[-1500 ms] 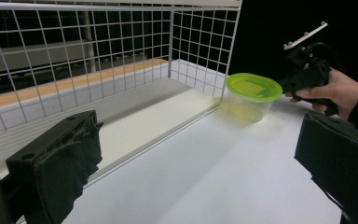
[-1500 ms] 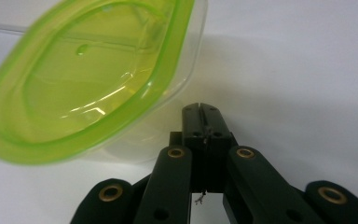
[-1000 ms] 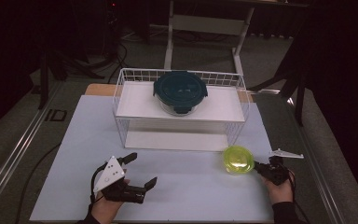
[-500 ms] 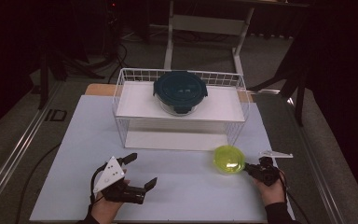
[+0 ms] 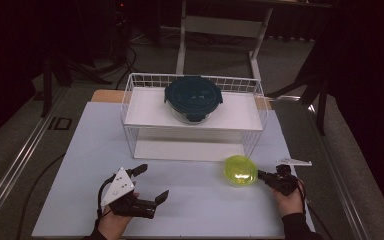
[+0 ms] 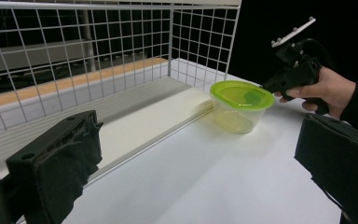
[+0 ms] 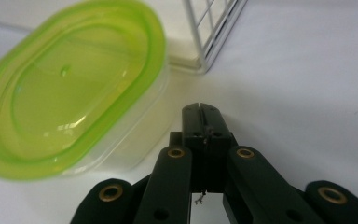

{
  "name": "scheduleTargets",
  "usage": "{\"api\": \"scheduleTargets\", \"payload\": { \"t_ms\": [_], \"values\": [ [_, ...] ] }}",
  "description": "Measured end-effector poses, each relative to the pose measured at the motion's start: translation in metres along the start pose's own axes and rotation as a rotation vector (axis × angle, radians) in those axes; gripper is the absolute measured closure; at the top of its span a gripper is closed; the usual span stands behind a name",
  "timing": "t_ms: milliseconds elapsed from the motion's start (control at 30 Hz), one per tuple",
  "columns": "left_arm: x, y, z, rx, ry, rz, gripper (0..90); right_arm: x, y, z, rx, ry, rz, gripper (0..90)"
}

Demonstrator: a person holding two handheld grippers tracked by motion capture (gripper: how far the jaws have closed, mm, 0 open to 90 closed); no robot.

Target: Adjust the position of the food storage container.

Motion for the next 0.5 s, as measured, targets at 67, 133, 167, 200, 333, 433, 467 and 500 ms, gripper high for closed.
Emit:
{"api": "scheduleTargets", "payload": {
  "t_ms": [67,133,167,200,333,433,467,500],
  "values": [
    [0.0,0.001,0.0,0.003,-0.001,-0.002,0.9,-0.001,-0.004,-0.001,-0.013,-0.009,-0.011,90.0],
    [0.0,0.001,0.0,0.003,0.0,0.0,0.9,0.0,-0.006,-0.003,-0.015,-0.022,-0.013,90.0],
    [0.0,0.001,0.0,0.004,0.001,0.001,0.9,0.003,-0.007,-0.005,-0.016,-0.034,-0.012,90.0],
    [0.001,0.001,0.0,0.004,0.0,0.001,0.9,0.005,-0.007,-0.007,-0.012,-0.041,-0.007,90.0],
    [0.001,0.001,0.0,0.003,0.0,0.001,0.9,0.014,-0.008,-0.013,-0.011,-0.07,0.004,90.0],
    [0.0,0.001,0.0,0.006,0.001,-0.001,0.9,0.02,-0.008,-0.016,-0.008,-0.088,0.015,90.0],
    [0.0,0.001,0.0,0.006,0.001,-0.003,0.9,0.023,-0.009,-0.017,-0.013,-0.099,0.016,90.0],
    [0.0,0.001,0.0,0.006,0.003,-0.002,0.9,0.026,-0.01,-0.019,-0.01,-0.107,0.015,90.0]
  ]
}}
Point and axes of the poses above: each handheld gripper's, and its own axes: z roughly backward along the jaws, y roughly out of its underside, x roughly to its left, the point moved 9 cm from there along -z, roughly forward along the jaws, and after that the axes turned 7 degrees about z, right-handed, at the moved point
